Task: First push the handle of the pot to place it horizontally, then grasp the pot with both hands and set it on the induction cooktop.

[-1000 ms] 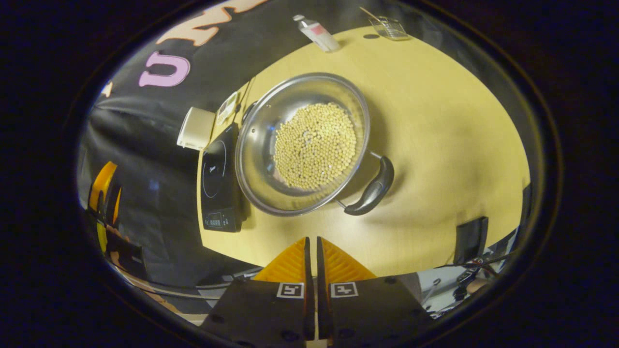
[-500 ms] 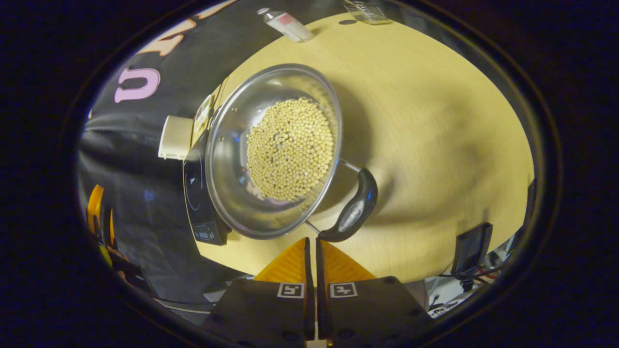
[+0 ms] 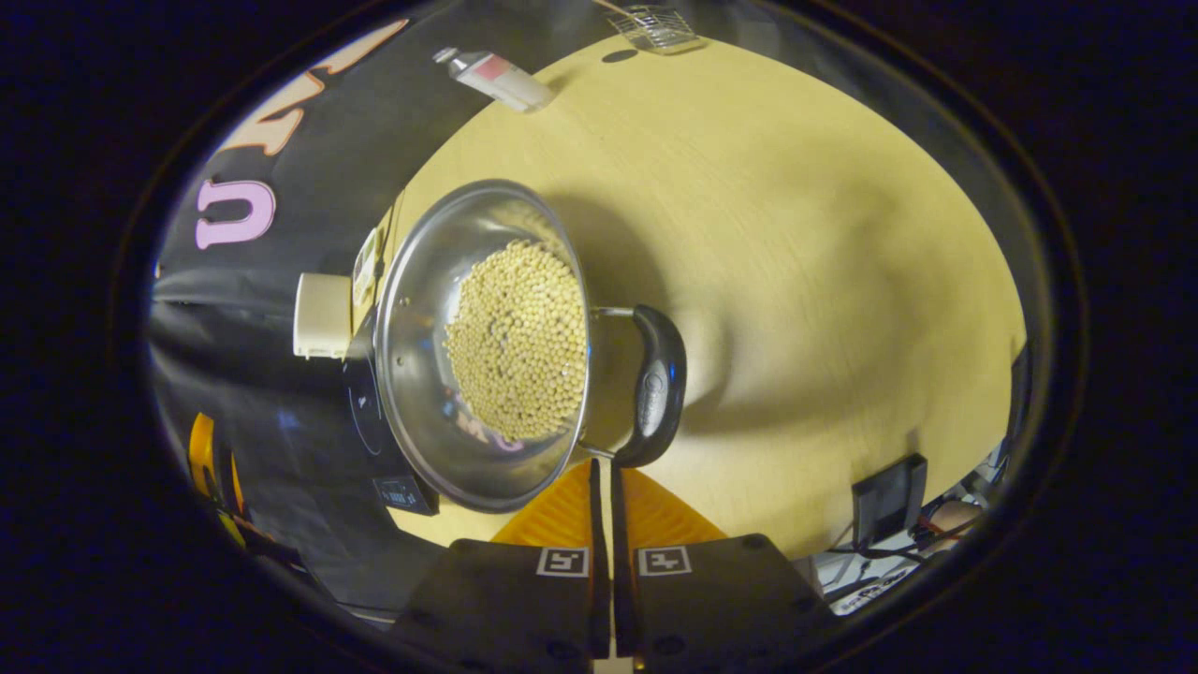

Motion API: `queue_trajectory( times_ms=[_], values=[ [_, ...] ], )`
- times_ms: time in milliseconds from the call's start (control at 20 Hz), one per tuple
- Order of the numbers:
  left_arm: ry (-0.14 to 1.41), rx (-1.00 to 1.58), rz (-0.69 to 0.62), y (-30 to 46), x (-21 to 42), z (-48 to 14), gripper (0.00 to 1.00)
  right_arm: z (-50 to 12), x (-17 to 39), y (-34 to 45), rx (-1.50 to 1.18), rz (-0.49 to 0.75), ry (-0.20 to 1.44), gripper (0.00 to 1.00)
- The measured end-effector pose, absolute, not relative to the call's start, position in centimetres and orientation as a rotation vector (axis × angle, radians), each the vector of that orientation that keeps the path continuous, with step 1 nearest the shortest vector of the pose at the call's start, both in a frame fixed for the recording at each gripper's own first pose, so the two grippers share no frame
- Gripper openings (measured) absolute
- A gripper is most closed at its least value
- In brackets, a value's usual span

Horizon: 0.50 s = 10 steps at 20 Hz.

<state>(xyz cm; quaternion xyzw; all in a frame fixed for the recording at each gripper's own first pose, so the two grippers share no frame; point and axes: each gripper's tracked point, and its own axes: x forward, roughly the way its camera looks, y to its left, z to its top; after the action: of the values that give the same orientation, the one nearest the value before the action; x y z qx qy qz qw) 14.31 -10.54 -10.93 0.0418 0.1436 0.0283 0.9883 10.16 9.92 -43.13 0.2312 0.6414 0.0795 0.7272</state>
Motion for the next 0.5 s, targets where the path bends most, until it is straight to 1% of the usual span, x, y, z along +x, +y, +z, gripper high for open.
queue_trajectory(
  times_ms=[100, 150, 200, 250, 300, 350, 500],
  values=[
    [0.303, 0.074, 0.06, -10.5, 14.3, -11.4, 0.95, -42.8, 11.2, 9.5, 0.517, 0.158, 1.405, 0.05],
    [0.308, 0.074, 0.062, -10.4, 14.3, -11.6, 0.95, -42.9, 11.7, 9.2, 0.515, 0.152, 1.4, 0.0],
    [0.313, 0.076, 0.066, -10.4, 14.3, -11.7, 0.95, -42.9, 12.2, 9.0, 0.515, 0.146, 1.394, 0.0],
    [0.317, 0.078, 0.067, -10.2, 14.2, -12.0, 0.95, -42.8, 12.8, 8.7, 0.517, 0.141, 1.388, 0.05],
    [0.32, 0.082, 0.07, -10.2, 14.1, -12.1, 0.95, -42.8, 13.2, 8.6, 0.52, 0.138, 1.382, 0.0],
    [0.323, 0.086, 0.07, -10.2, 14.0, -12.1, 0.95, -42.8, 13.7, 8.4, 0.524, 0.136, 1.378, 0.05],
    [0.329, 0.092, 0.082, -9.8, 13.8, -12.3, 0.95, -42.9, 14.7, 7.9, 0.534, 0.124, 1.368, 0.05]
  ],
)
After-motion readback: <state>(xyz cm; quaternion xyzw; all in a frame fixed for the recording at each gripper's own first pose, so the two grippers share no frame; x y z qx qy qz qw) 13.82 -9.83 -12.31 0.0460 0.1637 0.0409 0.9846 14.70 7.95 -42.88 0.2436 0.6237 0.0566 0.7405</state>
